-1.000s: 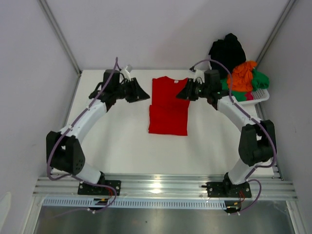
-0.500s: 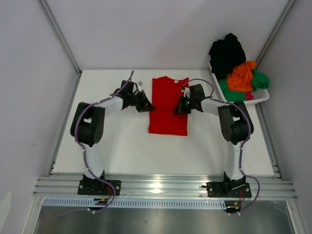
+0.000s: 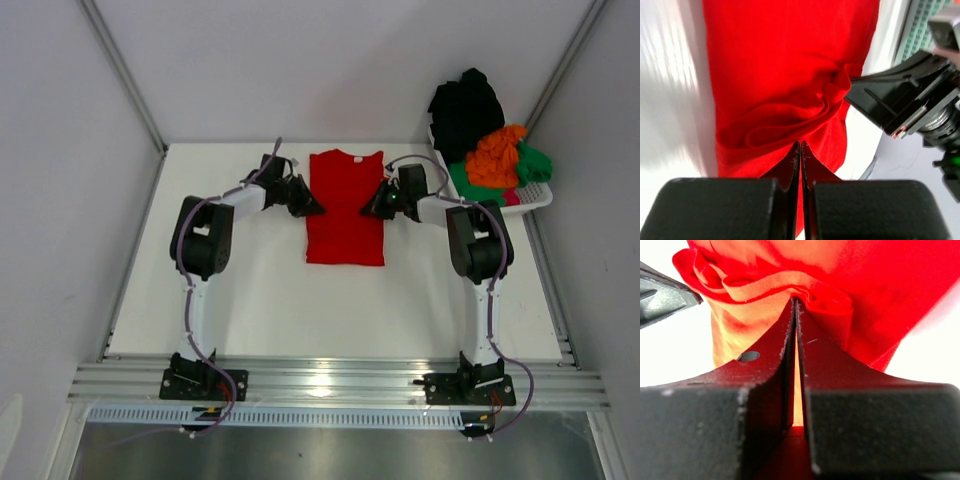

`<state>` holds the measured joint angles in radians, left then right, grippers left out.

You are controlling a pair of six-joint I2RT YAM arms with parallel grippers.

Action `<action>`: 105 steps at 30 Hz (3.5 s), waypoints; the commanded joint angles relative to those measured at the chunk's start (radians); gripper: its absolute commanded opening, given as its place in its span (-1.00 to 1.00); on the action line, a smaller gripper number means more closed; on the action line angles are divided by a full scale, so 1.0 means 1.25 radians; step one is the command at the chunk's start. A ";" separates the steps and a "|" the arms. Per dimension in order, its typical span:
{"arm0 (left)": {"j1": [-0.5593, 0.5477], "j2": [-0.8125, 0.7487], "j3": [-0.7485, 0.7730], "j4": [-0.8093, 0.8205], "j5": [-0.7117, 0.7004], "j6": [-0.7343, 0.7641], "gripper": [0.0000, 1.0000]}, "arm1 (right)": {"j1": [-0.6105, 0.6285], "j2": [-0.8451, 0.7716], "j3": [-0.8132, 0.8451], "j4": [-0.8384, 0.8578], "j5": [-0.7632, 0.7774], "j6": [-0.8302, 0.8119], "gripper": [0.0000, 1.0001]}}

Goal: Fold and stack the t-shirts
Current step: Fold the tshirt

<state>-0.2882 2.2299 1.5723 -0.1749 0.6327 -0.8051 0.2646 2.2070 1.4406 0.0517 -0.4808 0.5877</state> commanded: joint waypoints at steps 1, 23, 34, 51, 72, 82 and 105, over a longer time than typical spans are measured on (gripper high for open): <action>0.007 0.022 0.087 -0.050 -0.046 -0.049 -0.98 | -0.008 0.024 0.026 0.076 0.004 0.075 -0.99; 0.053 -0.333 0.134 -0.200 -0.085 0.149 0.99 | -0.010 -0.277 0.114 -0.198 -0.003 -0.149 0.99; -0.061 -0.602 -0.433 -0.049 -0.129 0.113 0.99 | 0.004 -0.544 -0.326 -0.219 0.126 -0.156 0.95; -0.095 -0.446 -0.553 0.127 -0.182 0.037 0.64 | 0.012 -0.383 -0.463 -0.023 0.111 -0.109 0.60; -0.095 -0.336 -0.561 0.202 -0.165 -0.004 0.38 | 0.033 -0.419 -0.535 -0.082 0.129 -0.069 0.41; -0.096 -0.322 -0.545 0.207 -0.156 -0.003 0.04 | 0.050 -0.375 -0.545 -0.057 0.150 -0.044 0.35; -0.123 -0.482 -0.666 0.153 -0.203 0.023 -0.99 | 0.099 -0.509 -0.601 -0.136 0.154 -0.032 -1.00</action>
<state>-0.4198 1.7454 0.8127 0.0368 0.4194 -0.7853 0.3672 1.6466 0.7448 0.0067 -0.3244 0.5571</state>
